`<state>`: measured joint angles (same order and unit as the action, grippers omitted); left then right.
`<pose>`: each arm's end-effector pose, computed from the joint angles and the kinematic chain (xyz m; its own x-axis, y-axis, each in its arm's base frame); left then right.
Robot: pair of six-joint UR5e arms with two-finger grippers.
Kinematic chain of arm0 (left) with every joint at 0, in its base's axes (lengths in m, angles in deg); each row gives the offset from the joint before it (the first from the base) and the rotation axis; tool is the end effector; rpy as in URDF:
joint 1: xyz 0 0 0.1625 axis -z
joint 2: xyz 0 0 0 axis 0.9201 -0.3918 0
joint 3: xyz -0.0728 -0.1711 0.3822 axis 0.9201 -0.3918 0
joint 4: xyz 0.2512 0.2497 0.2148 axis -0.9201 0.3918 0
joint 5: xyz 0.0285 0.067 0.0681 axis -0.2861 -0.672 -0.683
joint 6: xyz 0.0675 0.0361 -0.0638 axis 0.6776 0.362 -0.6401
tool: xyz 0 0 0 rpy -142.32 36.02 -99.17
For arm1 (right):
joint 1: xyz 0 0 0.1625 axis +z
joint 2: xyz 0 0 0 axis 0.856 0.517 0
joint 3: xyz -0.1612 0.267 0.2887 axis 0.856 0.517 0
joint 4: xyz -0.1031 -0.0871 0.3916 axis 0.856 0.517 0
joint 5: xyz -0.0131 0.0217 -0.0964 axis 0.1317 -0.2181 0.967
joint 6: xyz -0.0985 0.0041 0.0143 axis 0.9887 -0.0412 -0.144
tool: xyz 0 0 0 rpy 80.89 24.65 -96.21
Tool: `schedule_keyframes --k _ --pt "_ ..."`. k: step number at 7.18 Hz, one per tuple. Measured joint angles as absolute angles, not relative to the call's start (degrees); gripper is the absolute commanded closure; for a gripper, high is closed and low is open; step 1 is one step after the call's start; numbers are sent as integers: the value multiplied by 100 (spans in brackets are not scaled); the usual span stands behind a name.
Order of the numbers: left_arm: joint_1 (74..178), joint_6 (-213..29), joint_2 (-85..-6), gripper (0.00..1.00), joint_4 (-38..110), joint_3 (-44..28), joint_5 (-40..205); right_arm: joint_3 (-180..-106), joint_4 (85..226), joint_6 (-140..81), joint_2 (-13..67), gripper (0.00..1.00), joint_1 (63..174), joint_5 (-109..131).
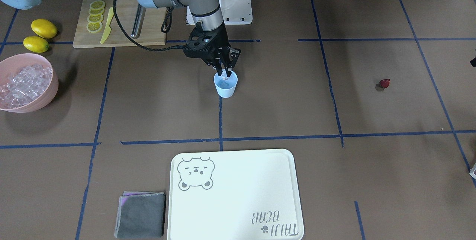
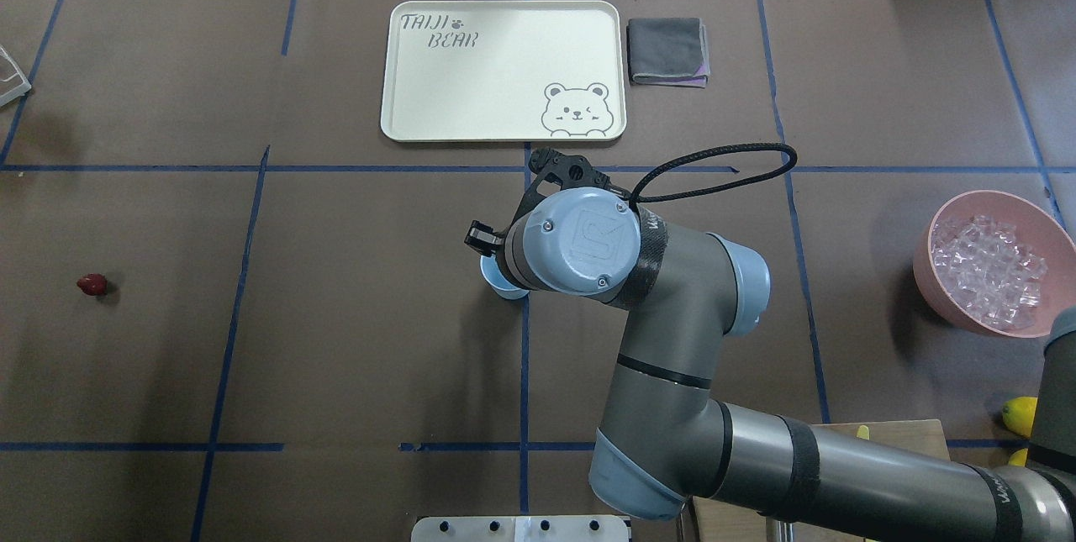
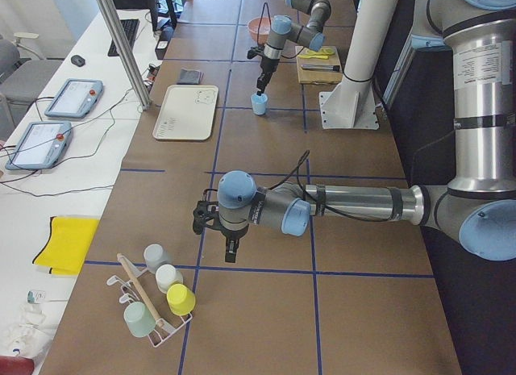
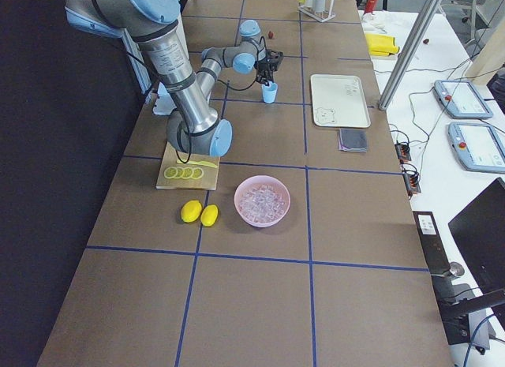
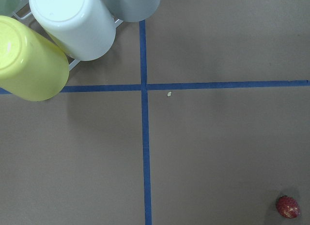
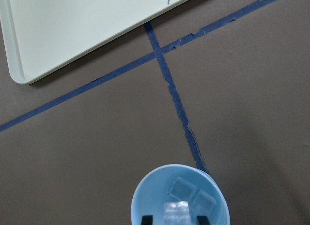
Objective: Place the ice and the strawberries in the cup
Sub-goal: 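Carry the ice with the right gripper over the blue cup and release, then lower the left gripper onto the red strawberry and grasp it while the right arm withdraws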
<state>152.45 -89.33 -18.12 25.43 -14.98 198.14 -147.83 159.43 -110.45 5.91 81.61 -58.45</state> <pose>-0.0253 -0.4519 0.6234 0.6666 0.0399 -0.7444 0.0661 0.9915 0.1124 -0.5739 -0.3796 0.1554 0.4409 0.3315 0.8341 -0.4108 0.9008 -0.1409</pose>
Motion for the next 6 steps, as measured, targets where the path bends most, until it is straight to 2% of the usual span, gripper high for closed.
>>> schedule_keyframes --k 1,2,4,6 --pt "15246 -8933 -1812 0 2543 -1491 19814 -14786 15941 -11016 587 18 8165 -5847" --pt "15231 -9015 -1814 0 2545 -1489 19814 -14862 15942 -10977 602 2 8237 -5898" --pt "14572 -10042 -1831 0 3058 -1480 19744 -15479 15982 -10832 1060 1 8974 -6642" --pt "13302 -11761 -1893 0 4067 -1451 19146 -16113 15987 -9694 2021 1 10270 -7911"
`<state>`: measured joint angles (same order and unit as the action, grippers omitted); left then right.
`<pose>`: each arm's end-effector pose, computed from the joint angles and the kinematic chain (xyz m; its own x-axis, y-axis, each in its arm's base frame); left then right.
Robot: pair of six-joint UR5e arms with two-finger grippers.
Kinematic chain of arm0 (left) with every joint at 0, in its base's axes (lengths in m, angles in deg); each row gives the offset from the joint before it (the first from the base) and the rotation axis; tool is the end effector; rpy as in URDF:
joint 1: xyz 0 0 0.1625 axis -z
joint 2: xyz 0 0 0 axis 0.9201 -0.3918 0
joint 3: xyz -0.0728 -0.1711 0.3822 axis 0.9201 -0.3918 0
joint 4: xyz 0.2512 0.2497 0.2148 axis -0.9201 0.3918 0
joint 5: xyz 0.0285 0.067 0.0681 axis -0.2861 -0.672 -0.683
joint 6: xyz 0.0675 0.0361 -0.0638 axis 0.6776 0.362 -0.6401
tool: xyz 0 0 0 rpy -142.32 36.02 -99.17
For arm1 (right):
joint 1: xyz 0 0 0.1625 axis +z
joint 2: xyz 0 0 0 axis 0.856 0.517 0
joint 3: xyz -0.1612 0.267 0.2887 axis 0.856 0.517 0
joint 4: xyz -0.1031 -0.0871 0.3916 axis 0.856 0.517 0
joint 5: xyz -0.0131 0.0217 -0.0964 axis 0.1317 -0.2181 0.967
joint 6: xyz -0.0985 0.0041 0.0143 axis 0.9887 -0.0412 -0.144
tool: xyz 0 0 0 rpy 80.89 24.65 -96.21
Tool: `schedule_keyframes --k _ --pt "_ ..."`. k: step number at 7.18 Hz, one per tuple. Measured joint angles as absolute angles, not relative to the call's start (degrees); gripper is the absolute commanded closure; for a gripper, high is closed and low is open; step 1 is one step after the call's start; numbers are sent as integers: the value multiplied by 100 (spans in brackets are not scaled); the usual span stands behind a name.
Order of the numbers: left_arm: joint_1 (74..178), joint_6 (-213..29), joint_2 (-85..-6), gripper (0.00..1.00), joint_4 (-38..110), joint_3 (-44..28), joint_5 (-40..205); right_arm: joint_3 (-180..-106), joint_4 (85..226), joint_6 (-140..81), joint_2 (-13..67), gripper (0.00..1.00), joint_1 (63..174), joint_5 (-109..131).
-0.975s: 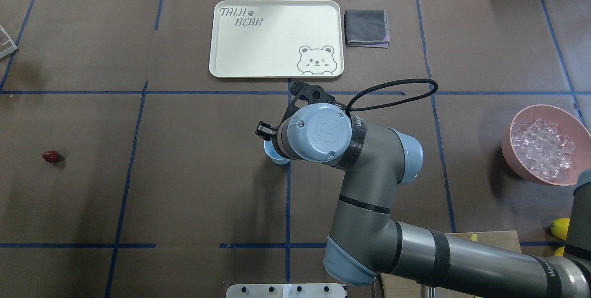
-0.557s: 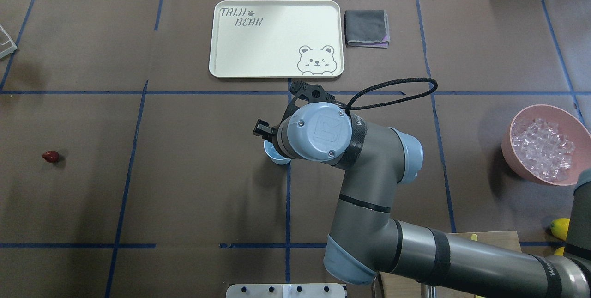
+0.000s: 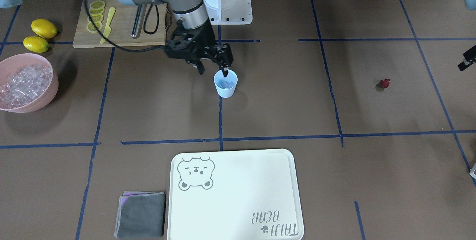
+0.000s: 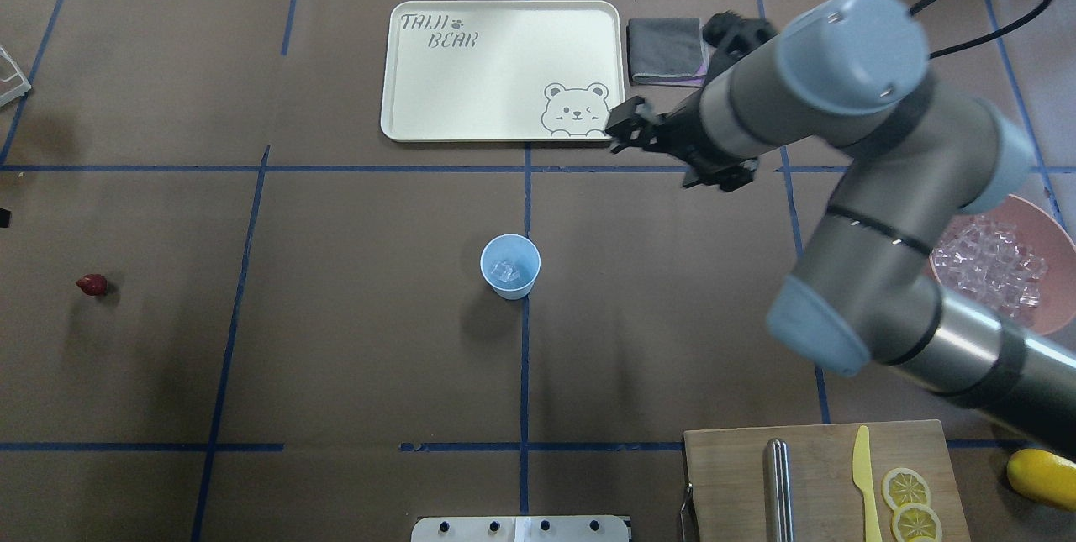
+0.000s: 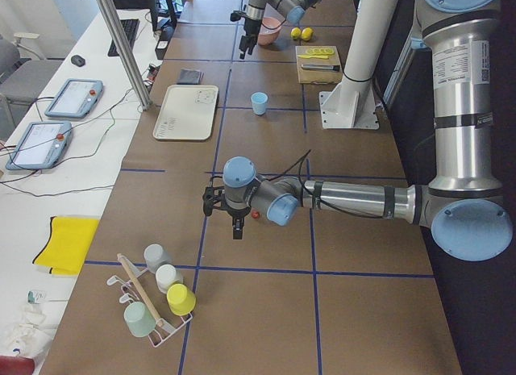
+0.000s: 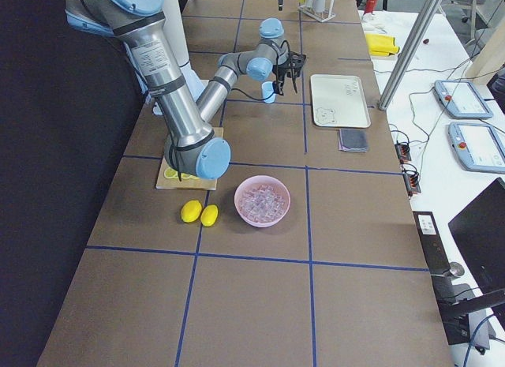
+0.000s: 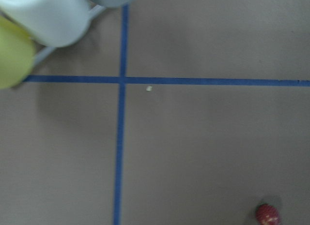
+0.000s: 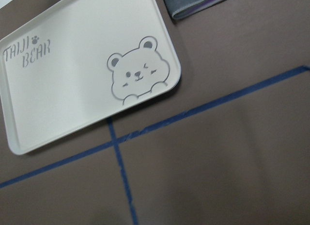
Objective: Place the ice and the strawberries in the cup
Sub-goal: 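Lower the left gripper onto the red strawberry and grasp it while the right arm withdraws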
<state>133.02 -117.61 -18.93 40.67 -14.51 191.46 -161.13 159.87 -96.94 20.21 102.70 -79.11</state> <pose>0.1254 -0.4530 0.5966 0.6537 -0.0404 -0.7557 0.1002 0.9944 0.0335 -0.3591 -0.4744 0.2183 0.4379 0.2936 0.8497 -0.3537 0.9252 -0.1374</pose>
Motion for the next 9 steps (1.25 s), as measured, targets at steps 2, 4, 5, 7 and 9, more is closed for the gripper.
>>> schedule_keyframes --k 2,4,5,7,9 --pt "12291 -12942 -2120 0 4458 -1420 18610 -16209 15984 -8457 2588 1 11080 -8549" --pt "11875 -13299 -2182 0 4503 -1401 18389 -16150 15975 -8077 2712 1 11243 -8635" --pt "11828 -13334 -2149 0 4497 -1390 18364 -16144 15973 -8041 2721 1 11259 -8639" --pt "11808 -13325 -2020 4 4492 -1341 18342 -16142 15973 -8028 2724 1 11265 -8637" --pt "11796 -13320 -1983 11 4494 -1287 18278 -16151 15973 -8032 2724 1 11265 -8636"
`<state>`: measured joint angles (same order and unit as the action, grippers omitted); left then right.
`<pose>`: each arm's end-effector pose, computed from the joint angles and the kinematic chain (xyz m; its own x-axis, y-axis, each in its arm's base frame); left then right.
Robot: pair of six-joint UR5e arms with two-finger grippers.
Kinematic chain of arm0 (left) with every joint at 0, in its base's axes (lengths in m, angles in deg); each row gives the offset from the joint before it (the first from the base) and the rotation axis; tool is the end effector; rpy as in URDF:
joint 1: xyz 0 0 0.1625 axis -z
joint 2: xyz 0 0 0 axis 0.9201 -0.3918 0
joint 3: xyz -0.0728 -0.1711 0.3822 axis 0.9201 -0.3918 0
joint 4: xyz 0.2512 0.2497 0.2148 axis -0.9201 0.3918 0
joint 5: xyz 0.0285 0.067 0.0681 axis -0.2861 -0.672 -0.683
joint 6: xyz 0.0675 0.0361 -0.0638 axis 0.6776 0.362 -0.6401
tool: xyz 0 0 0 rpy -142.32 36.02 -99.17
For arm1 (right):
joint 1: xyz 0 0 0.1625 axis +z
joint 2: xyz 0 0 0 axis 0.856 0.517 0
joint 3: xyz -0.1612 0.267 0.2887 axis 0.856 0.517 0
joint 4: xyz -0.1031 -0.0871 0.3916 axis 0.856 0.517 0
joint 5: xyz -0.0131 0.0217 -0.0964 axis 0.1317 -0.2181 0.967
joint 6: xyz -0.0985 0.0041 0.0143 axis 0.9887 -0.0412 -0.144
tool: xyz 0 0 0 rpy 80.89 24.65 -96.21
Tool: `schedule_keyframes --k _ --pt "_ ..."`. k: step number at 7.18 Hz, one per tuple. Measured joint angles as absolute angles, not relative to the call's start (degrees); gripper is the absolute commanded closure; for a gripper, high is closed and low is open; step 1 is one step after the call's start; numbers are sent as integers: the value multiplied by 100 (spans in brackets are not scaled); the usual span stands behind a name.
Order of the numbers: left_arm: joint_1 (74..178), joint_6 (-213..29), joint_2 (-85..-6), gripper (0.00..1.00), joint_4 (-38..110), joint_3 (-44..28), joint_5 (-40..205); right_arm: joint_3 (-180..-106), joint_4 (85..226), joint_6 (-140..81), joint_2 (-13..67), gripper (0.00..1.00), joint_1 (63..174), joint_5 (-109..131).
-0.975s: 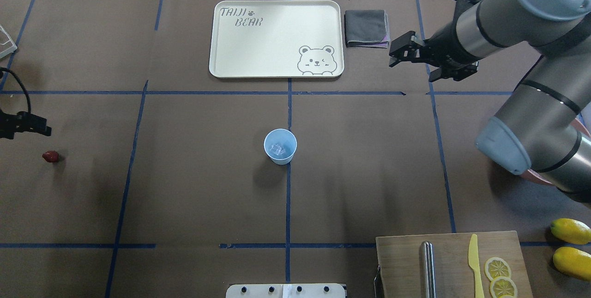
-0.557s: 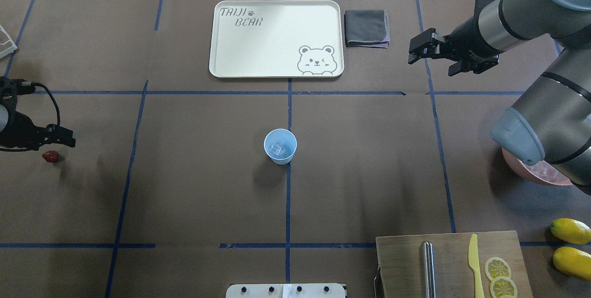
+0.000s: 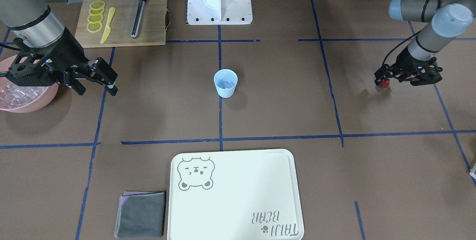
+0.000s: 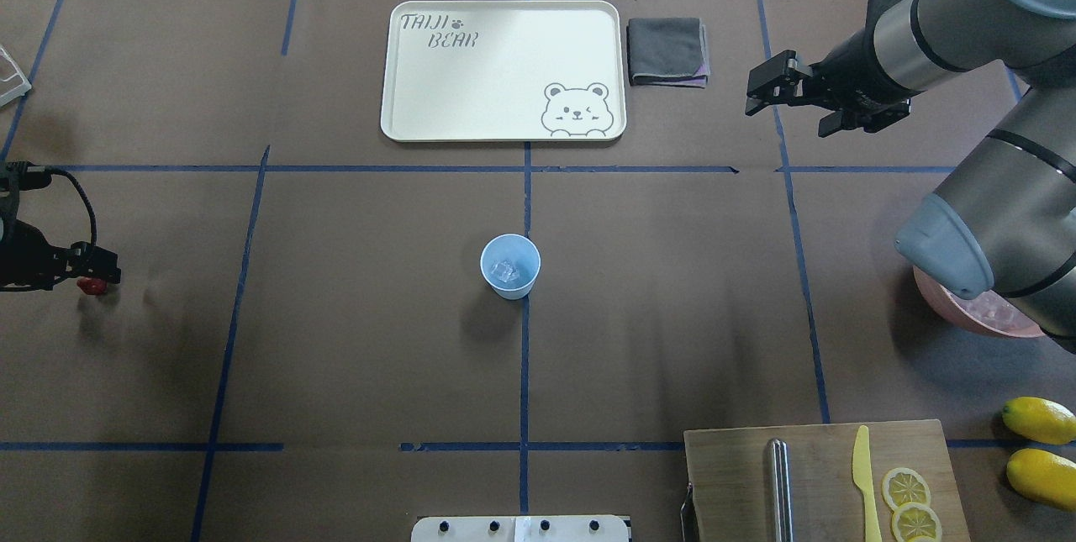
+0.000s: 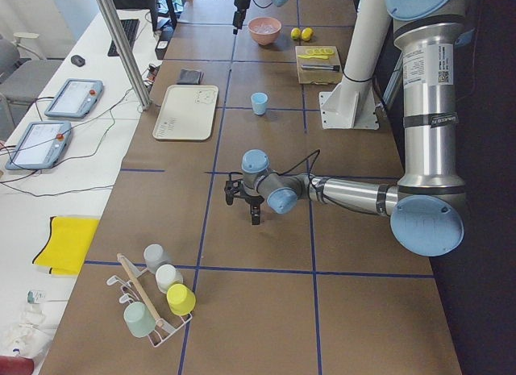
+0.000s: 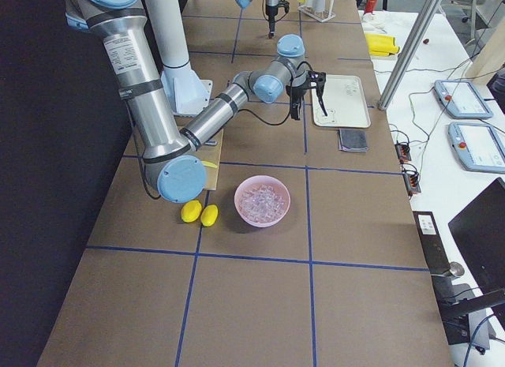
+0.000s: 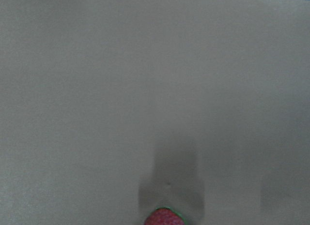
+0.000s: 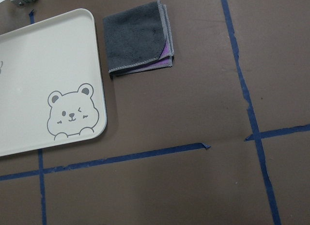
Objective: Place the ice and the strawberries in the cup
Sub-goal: 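Lower the left gripper onto the red strawberry and grasp it while the right arm withdraws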
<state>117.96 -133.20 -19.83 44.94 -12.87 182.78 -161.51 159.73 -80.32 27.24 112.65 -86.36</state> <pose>0.2370 -0.4220 0.6020 0.6954 -0.1020 -0.7113 0.1045 0.9937 -0.0403 -0.2705 -0.5086 0.2829 0.5288 0.1691 0.8317 -0.2827 0.9591 -0.0152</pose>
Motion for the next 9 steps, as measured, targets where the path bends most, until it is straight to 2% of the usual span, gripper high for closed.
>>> schedule_keyframes --k 2,4,7,9 --pt "11783 -13326 -2002 18 4488 -1254 18161 -16175 15971 -8041 2731 1 11266 -8639" --pt "11773 -13331 -2034 18 4491 -1200 18118 -16182 15965 -8049 2737 1 11266 -8642" --pt "11765 -13359 -2080 43 4500 -1190 18123 -16243 15971 -8079 2758 1 11266 -8652" --pt "11759 -13365 -2084 43 4502 -1192 18133 -16264 15972 -8101 2775 1 11266 -8653"
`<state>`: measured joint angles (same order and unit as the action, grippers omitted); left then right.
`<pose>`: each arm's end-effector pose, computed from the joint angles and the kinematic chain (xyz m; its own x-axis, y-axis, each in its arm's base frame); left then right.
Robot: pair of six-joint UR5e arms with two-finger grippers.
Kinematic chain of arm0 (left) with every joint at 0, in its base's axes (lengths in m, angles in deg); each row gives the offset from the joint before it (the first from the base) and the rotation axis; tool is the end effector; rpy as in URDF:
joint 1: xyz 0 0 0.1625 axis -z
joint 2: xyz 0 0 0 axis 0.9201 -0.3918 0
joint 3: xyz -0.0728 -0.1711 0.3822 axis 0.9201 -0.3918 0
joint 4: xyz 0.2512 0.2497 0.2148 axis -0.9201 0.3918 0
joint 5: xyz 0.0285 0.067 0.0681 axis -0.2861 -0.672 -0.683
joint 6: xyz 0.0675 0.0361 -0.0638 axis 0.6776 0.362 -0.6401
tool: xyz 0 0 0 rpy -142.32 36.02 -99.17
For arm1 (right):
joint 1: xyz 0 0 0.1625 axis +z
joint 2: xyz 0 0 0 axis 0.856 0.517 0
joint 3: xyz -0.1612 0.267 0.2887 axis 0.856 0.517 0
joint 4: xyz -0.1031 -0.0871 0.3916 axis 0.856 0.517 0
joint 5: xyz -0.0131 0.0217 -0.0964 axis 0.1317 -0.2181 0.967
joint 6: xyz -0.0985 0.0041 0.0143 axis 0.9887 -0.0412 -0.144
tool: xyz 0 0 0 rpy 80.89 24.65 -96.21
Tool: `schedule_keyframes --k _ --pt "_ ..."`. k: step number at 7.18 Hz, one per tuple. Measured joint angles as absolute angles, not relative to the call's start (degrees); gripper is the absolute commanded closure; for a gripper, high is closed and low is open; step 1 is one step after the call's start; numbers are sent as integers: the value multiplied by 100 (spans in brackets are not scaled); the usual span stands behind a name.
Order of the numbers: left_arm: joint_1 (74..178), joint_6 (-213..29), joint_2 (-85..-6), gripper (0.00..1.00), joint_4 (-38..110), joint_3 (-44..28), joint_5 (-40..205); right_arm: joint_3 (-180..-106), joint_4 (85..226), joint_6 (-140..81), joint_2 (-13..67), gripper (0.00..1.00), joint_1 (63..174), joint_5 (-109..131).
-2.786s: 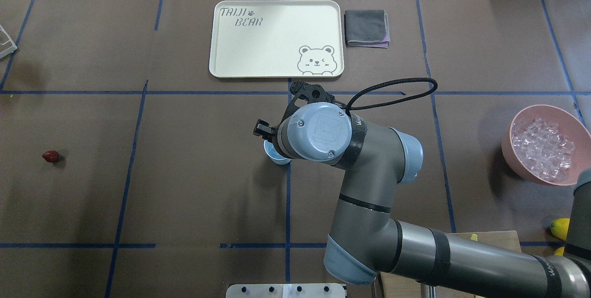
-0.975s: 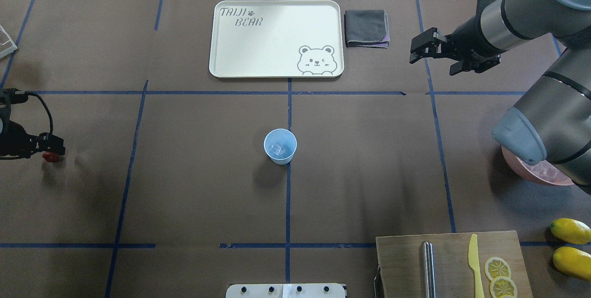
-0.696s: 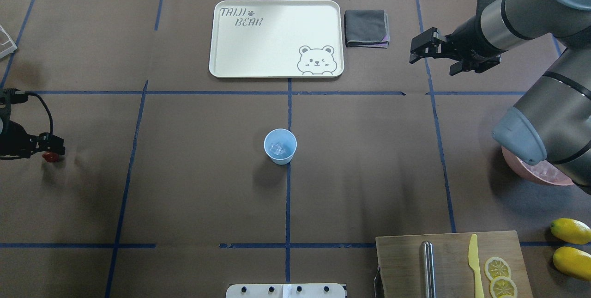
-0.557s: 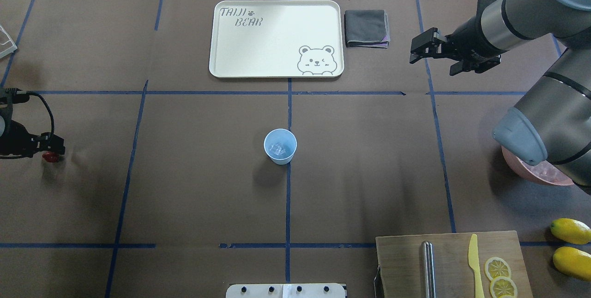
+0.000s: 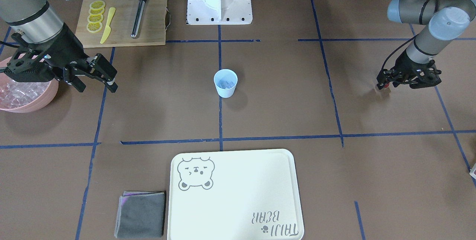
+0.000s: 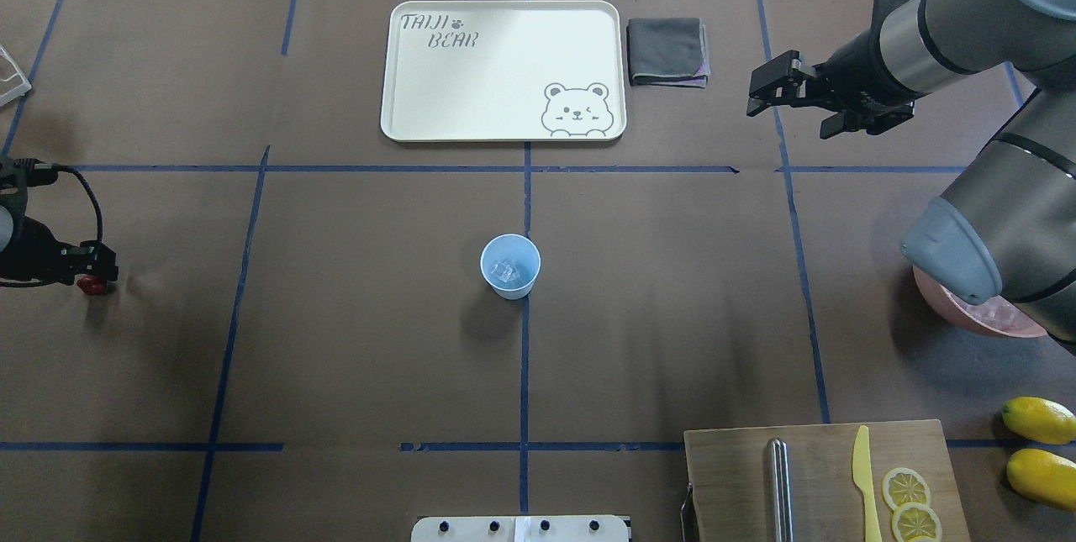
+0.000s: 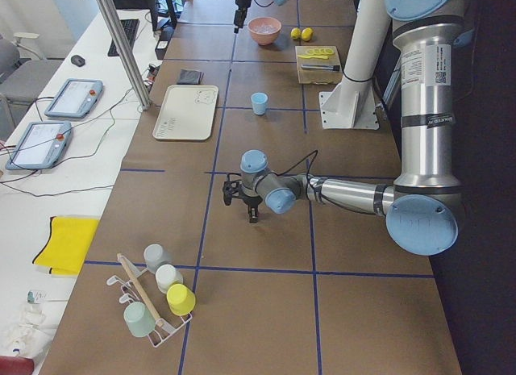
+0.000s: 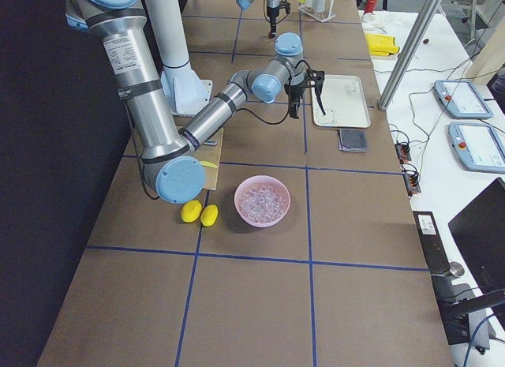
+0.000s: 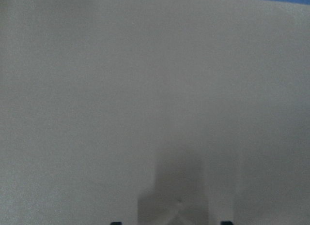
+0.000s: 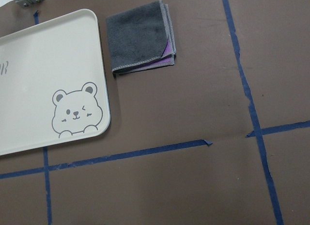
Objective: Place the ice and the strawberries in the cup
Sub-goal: 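Lower the left gripper onto the red strawberry and grasp it while the right arm withdraws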
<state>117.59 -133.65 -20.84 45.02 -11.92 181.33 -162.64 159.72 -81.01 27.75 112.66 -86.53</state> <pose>0.2433 -0.4282 0.6030 0.7041 -0.1047 -0.7024 0.1184 0.9925 -0.0293 -0.2666 -0.5030 0.2795 0.5190 0.1730 0.8371 -0.2868 0.9578 -0.0201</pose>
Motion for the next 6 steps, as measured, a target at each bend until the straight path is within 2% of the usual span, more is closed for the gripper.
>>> schedule_keyframes --k 3,4,5,6 --pt "11735 -13371 -2084 43 4505 -1198 18165 -16263 15973 -8112 2778 1 11266 -8653" --pt "11719 -13371 -2084 48 4509 -1198 18169 -16258 15973 -8112 2778 1 11266 -8656" --pt "11710 -13371 -2084 76 4510 -1197 18170 -16258 15972 -8112 2778 1 11266 -8659" --pt "11707 -13372 -2083 98 4511 -1198 18170 -16263 15973 -8112 2779 1 11266 -8661"
